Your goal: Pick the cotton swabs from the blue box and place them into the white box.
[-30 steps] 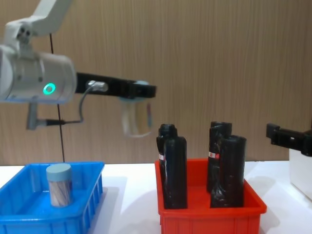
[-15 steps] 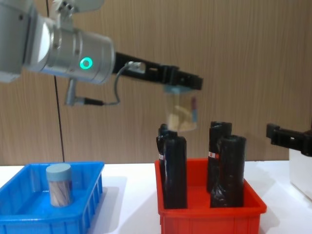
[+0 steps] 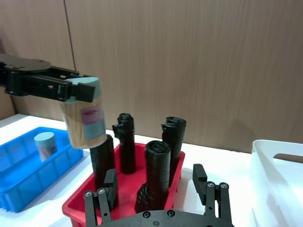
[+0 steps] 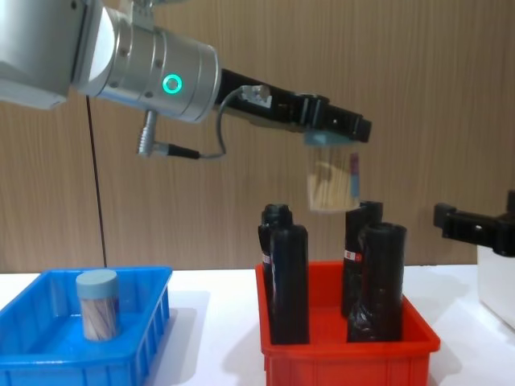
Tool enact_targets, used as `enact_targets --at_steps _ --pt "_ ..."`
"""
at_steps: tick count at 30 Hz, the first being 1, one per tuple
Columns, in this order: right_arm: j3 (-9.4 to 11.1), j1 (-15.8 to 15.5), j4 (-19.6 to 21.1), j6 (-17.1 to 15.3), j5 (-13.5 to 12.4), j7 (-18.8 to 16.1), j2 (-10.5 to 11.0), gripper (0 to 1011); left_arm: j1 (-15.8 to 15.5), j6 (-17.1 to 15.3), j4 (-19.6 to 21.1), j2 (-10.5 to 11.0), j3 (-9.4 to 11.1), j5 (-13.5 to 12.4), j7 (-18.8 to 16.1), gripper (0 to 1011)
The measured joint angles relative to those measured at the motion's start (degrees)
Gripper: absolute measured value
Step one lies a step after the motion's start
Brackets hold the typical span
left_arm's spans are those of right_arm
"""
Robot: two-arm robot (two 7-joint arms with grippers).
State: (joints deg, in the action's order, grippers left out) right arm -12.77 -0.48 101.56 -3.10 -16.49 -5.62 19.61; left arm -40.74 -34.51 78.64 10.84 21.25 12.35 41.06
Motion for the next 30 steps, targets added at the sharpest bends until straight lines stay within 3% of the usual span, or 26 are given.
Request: enact_targets --at_steps 16,30 --pt "0.5 3.8 0.7 -9.0 -2.8 -10.2 0.8 1002 -1.5 -1.0 -1.2 -0.8 0.4 -0.4 1.9 665" --pt "0.6 8.6 -0.9 -14.9 -6.8 -15.7 -0.4 1002 -1.9 -1.2 -1.5 -1.0 0.5 -0.5 2.4 665"
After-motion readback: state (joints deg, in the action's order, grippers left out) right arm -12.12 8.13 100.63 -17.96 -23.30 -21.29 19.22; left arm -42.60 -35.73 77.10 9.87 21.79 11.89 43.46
